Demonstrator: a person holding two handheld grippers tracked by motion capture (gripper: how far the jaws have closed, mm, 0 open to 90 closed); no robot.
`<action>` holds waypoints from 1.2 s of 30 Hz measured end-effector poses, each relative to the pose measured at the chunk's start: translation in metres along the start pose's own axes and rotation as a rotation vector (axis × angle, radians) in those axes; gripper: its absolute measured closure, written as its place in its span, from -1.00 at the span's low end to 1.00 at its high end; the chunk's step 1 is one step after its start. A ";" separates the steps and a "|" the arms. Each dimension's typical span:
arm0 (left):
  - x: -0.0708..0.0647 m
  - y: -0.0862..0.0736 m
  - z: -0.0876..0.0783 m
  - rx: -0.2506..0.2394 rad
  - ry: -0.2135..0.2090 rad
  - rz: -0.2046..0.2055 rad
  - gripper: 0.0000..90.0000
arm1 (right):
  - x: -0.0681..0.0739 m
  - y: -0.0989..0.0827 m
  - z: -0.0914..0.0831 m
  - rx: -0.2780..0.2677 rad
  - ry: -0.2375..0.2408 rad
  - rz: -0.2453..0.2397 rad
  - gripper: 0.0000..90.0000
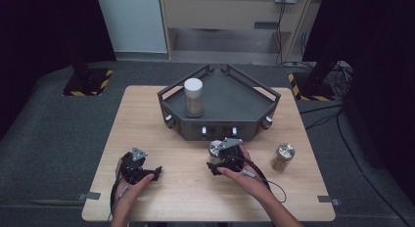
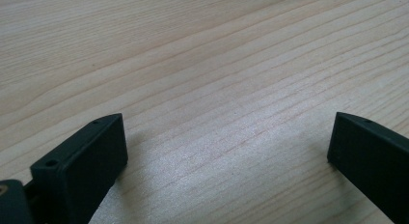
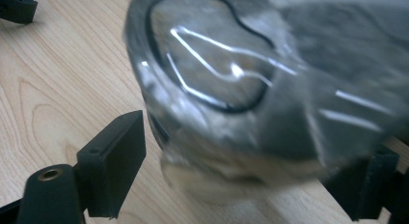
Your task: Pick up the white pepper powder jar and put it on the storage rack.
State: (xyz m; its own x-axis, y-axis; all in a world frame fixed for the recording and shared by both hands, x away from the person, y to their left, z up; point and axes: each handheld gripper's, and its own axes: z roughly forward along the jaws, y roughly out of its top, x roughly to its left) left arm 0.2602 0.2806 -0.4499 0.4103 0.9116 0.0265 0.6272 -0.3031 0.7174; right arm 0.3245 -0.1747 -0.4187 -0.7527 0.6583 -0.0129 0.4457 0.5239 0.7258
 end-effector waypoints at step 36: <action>0.000 0.000 0.000 0.000 0.000 0.000 -1.00 | 0.004 0.014 -0.020 -0.003 -0.004 -0.010 -0.32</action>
State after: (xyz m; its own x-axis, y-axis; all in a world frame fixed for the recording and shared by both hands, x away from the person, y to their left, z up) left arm 0.2603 0.2806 -0.4499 0.4106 0.9115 0.0264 0.6274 -0.3034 0.7172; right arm 0.3179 -0.1752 -0.3949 -0.7549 0.6554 -0.0232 0.4368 0.5288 0.7277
